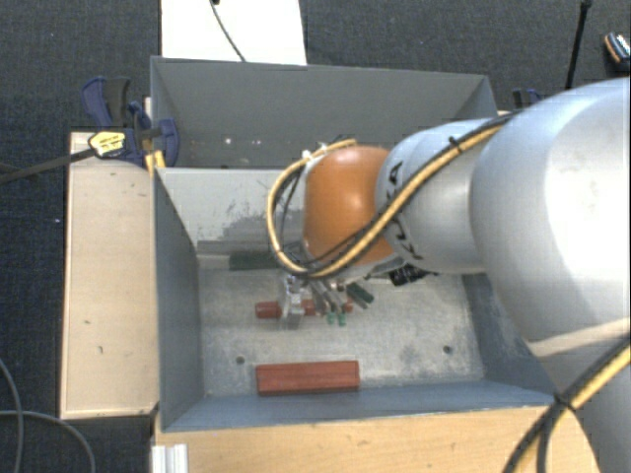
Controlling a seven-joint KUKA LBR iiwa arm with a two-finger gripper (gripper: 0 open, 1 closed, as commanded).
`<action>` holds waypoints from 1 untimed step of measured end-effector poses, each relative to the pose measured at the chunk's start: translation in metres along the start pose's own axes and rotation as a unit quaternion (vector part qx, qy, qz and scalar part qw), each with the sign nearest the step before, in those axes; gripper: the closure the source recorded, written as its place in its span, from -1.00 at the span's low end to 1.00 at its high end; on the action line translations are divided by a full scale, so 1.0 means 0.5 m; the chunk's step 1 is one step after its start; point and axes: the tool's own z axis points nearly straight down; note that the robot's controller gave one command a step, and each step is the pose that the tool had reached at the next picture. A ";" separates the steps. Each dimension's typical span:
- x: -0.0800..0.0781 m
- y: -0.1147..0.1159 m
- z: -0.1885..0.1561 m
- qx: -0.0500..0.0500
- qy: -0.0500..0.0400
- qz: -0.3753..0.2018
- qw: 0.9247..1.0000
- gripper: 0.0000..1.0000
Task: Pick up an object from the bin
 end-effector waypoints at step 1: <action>-0.023 0.039 -0.290 -0.001 -0.004 -0.013 1.000 1.00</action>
Offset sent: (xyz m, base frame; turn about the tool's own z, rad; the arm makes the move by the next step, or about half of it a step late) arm 0.0094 0.0182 0.1393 -0.0323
